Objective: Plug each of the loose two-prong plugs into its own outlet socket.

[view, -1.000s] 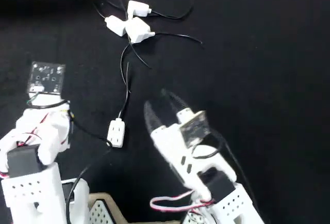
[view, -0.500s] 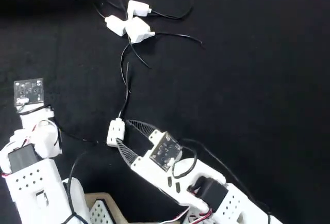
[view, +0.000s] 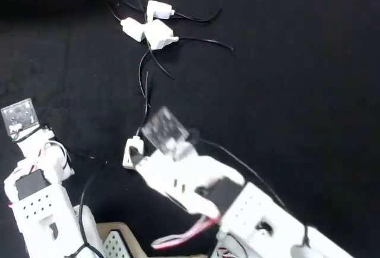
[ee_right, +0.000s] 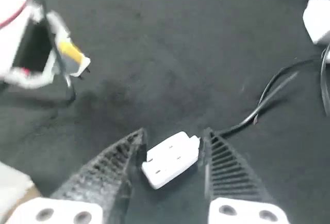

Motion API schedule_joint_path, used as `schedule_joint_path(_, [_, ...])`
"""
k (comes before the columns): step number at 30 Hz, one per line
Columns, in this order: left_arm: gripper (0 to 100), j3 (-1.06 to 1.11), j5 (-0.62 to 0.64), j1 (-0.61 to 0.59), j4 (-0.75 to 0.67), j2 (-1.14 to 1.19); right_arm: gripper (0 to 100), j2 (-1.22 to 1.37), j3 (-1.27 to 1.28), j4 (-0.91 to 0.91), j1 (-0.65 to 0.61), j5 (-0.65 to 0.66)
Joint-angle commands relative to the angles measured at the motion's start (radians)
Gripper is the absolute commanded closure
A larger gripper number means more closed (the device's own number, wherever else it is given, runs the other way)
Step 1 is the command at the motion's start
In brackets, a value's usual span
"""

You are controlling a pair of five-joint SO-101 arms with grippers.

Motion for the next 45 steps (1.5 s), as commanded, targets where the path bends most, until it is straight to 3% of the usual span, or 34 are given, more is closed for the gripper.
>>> schedule_joint_path(1, [97,0.008,0.018,-0.022,-0.068,-0.014,77.5,0.272,-0.234,-0.011,0.017,-0.133])
schedule_joint_path(5, [97,0.025,0.066,-0.097,-0.132,-0.014,75.4,0.509,-0.404,0.037,-0.009,-0.241])
schedule_joint_path(10, [97,0.019,0.104,-0.182,-0.158,-0.014,75.4,0.714,-0.559,0.135,-0.066,-0.219])
schedule_joint_path(20, [97,-0.005,0.124,-0.206,-0.152,-0.014,75.5,1.02,-0.723,0.252,-0.081,-0.219])
schedule_joint_path(29, [97,-0.001,0.124,-0.197,-0.155,-0.014,75.5,1.176,-0.914,0.448,-0.063,-0.212])
schedule_joint_path(36, [97,0.01,0.124,-0.196,-0.16,-0.014,75.5,1.244,-1.033,0.583,0.077,-0.21])
schedule_joint_path(45, [97,0.018,0.124,-0.194,-0.18,-0.014,75.5,1.247,-1.072,0.635,0.11,-0.21])
